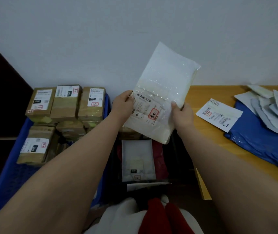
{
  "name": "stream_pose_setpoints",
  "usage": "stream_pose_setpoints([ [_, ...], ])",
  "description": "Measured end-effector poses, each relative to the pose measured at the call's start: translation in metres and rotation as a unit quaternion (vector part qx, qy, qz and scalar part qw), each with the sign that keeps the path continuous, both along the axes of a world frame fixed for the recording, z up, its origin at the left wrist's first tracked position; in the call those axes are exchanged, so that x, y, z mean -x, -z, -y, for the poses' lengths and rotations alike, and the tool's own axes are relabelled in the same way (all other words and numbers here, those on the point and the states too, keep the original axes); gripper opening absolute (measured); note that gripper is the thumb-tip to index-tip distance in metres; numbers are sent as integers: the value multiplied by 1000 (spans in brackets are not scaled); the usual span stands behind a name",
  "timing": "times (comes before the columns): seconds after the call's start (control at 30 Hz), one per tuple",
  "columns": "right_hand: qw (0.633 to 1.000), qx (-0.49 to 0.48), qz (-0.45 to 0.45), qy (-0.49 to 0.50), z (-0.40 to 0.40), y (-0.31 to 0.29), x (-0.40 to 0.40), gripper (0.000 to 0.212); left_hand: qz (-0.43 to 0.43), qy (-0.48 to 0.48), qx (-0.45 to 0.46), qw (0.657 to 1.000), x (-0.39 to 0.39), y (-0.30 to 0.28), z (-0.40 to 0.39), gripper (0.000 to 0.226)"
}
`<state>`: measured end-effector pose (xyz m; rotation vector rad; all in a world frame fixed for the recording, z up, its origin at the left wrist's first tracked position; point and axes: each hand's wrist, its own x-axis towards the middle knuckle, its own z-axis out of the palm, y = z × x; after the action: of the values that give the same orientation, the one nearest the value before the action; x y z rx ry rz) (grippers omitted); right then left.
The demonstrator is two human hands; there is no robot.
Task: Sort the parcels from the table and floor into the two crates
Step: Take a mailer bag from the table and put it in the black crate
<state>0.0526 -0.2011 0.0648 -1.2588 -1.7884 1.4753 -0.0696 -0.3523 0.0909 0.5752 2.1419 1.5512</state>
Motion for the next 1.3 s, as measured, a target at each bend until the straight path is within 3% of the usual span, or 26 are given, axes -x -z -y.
stream_pose_setpoints([
  [0.2,1000,8,-6,-1,-5,-5,-3,36,12,1,-11,1000,-3,-2,-2,29],
  [0.4,998,48,-12,24,-5,0,-2,38,-36,5,17,999,3,-3,-6,29],
  [0.57,989,104,-30,105,-8,3,2,42,-7,-98,-7,995,5,4,-6,70],
  [0.67,981,136,-40,129,-10,4,5,47,72,-78,-22,994,-4,10,-5,82],
  [0.77,973,181,-67,128,-6,6,10,47,108,-10,-19,994,-13,17,-10,70],
  [0.87,962,227,-108,112,-2,8,12,50,77,-7,-31,997,-14,15,-15,54],
  [1.0,943,270,-154,118,-2,9,15,53,81,11,-35,996,-3,14,-13,48],
  [1.17,940,265,-80,198,-6,30,14,69,77,26,17,997,7,29,6,52],
  [1.3,944,285,4,165,10,55,11,74,85,40,95,991,5,53,28,61],
])
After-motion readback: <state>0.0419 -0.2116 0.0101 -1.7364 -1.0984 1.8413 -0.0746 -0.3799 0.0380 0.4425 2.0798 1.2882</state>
